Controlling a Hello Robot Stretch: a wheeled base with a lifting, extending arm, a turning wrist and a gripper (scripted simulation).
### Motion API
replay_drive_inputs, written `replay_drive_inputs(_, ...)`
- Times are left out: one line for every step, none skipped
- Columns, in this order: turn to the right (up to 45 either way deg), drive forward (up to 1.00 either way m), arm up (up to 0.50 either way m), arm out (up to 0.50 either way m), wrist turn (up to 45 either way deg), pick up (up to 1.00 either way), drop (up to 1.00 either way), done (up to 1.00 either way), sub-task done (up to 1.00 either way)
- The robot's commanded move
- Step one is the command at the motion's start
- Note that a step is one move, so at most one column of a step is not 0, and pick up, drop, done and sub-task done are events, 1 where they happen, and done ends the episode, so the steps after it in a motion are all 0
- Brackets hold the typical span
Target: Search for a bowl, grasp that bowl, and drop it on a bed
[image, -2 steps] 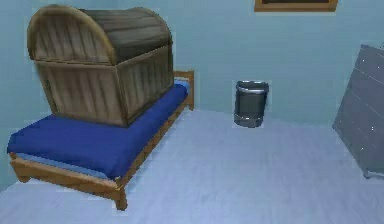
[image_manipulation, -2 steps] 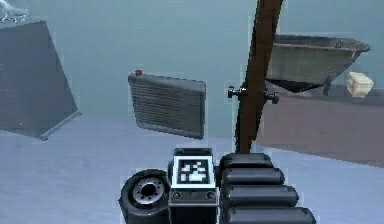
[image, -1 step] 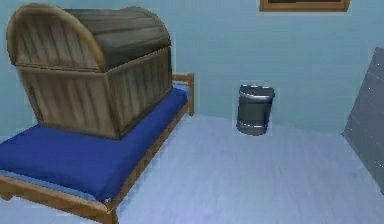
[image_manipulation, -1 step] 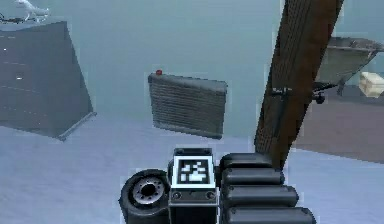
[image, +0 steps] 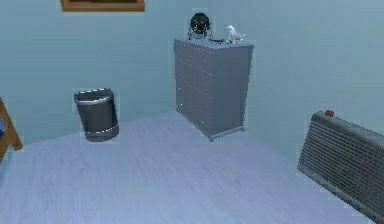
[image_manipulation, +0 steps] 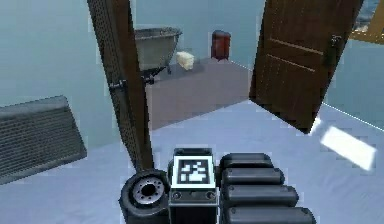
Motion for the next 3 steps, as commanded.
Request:
replay_drive_inputs(3.0,0.0,0.0,0.0,0.0,0.0,0.0,0.0,0.0)
replay_drive_inputs(0.0,0.15,0.0,0.0,0.0,0.0,0.0,0.0,0.0)
replay_drive_inputs(-36.0,0.0,0.0,0.0,0.0,0.0,0.0,0.0,0.0)
